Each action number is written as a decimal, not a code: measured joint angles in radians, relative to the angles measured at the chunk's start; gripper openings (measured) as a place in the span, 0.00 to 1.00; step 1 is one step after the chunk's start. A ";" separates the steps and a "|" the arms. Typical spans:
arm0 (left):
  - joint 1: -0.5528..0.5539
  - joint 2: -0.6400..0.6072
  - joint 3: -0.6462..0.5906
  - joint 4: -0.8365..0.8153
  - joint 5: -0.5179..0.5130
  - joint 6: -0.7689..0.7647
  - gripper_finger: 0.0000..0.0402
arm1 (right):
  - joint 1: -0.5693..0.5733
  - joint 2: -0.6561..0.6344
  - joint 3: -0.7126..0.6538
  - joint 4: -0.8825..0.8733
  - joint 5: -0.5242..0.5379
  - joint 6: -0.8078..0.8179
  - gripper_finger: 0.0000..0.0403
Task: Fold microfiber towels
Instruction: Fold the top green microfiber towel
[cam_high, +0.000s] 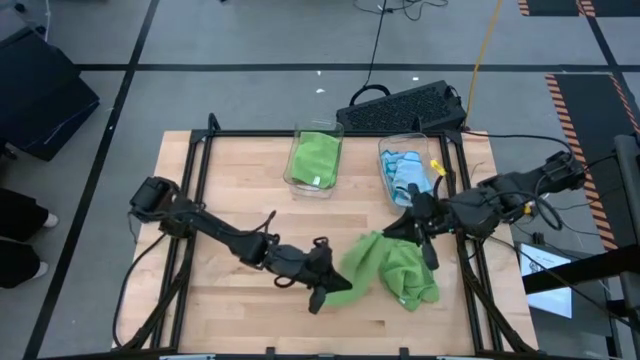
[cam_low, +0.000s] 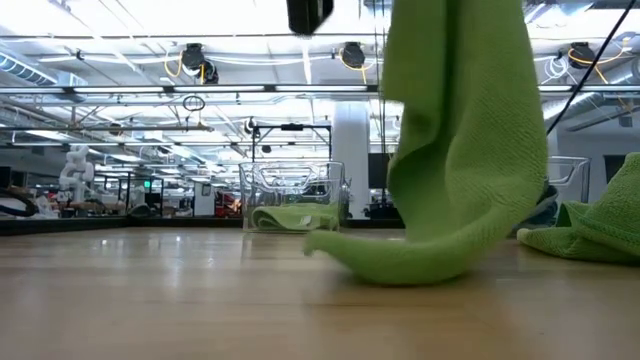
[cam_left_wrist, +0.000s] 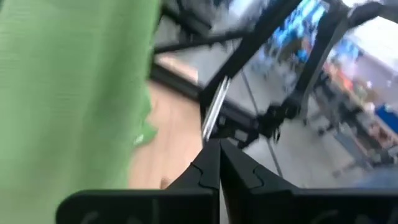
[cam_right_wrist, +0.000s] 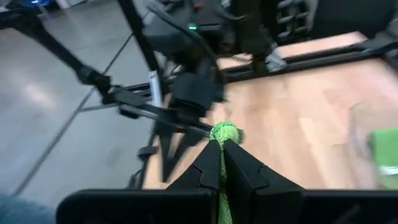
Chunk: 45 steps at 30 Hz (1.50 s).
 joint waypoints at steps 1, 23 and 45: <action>-0.005 -0.007 0.000 0.015 -0.033 0.000 0.01 | 0.000 -0.004 0.000 0.001 0.021 -0.010 0.01; 0.004 -0.170 0.000 -0.410 -0.409 -0.081 0.47 | 0.002 -0.015 0.000 0.574 0.119 -0.499 0.01; 0.187 -0.170 -0.279 0.094 -0.027 -0.139 0.72 | -0.030 -0.019 0.000 0.872 0.122 -0.378 0.01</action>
